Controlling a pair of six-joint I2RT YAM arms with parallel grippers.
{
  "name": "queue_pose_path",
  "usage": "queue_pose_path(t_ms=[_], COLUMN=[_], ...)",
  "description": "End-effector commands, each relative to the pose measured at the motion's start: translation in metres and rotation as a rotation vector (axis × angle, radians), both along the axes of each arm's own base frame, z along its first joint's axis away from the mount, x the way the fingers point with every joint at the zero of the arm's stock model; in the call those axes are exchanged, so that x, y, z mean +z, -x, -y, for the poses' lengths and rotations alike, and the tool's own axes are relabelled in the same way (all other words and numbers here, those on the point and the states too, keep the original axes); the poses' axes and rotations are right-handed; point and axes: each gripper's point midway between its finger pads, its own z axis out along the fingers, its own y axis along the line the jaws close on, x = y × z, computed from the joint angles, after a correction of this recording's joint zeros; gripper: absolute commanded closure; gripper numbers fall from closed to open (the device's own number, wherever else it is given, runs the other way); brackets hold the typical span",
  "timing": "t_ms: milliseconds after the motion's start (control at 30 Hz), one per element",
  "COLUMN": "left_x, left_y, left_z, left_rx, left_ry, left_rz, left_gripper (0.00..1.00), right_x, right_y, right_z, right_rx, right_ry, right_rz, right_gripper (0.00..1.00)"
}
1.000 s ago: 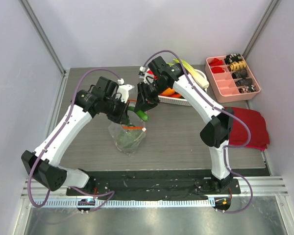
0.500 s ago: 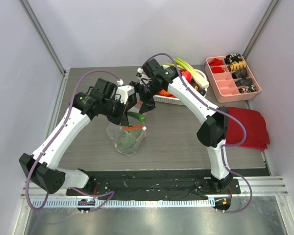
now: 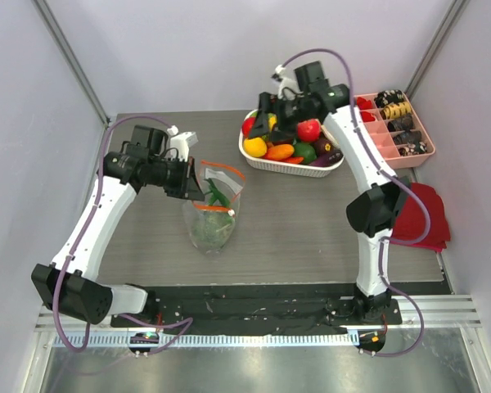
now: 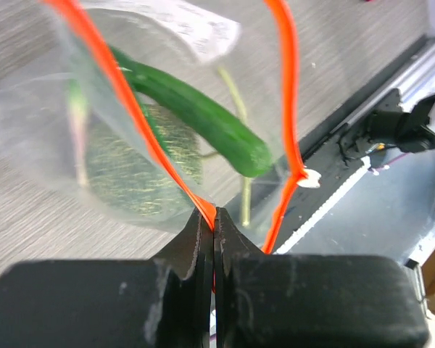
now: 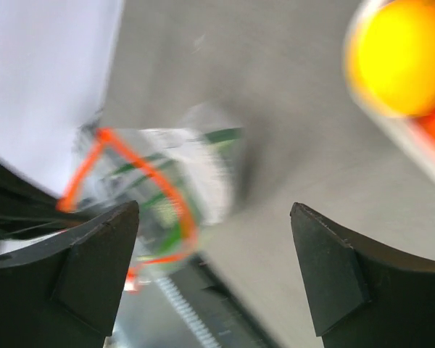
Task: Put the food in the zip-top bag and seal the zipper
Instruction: Place the fake vegetable in the zipper food storage bag, then pick up the fake fruit from the bin.
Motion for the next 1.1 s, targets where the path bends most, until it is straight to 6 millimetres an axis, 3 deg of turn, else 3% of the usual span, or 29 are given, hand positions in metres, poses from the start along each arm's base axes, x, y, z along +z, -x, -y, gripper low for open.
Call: queue_pose_path(t_ms=[0,33,67,167,367,400,467,500,767,1067], left_x=[0.013,0.013,0.013,0.012,0.007,0.007,0.007,0.008,0.007,0.001], left_y=[0.001,0.0,-0.001,-0.002,-0.005,-0.006,-0.007,-0.007,-0.009,-0.005], left_z=[0.013,0.013,0.013,0.012,0.011,0.011,0.011,0.011,0.01,0.008], left_rx=[-0.05,-0.051,-0.052,-0.049,-0.038,-0.037,-0.038,-0.037,-0.033,-0.033], left_ry=[0.087,0.087,0.084,0.075,0.064,0.063,0.059,0.058,0.052,0.041], left_rz=[0.038,0.044,0.045,0.045,0.036,0.035,0.033,0.037,0.034,0.019], left_gripper=[1.0,1.0,1.0,1.0,1.0,1.0,1.0,1.0,1.0,1.0], right_x=[0.028,0.026,0.006,-0.008,-0.009,-0.02,-0.021,-0.034,-0.068,-0.102], right_y=[-0.027,-0.036,-0.042,-0.071,-0.115,-0.124,-0.134,-0.139,-0.155,-0.172], right_z=[0.053,0.067,0.077,0.1,0.101,0.101,0.102,0.103,0.094,0.091], right_rx=[0.076,0.035,0.038,-0.012,-0.11,-0.121,-0.139,-0.135,-0.115,-0.123], right_ry=[0.165,0.252,0.326,0.485,0.526,0.544,0.556,0.572,0.571,0.593], right_rz=[0.42,0.478,0.485,0.587,0.659,0.648,0.656,0.639,0.614,0.599], right_gripper=[0.11,0.13,0.13,0.14,0.15,0.16,0.16,0.15,0.08,0.07])
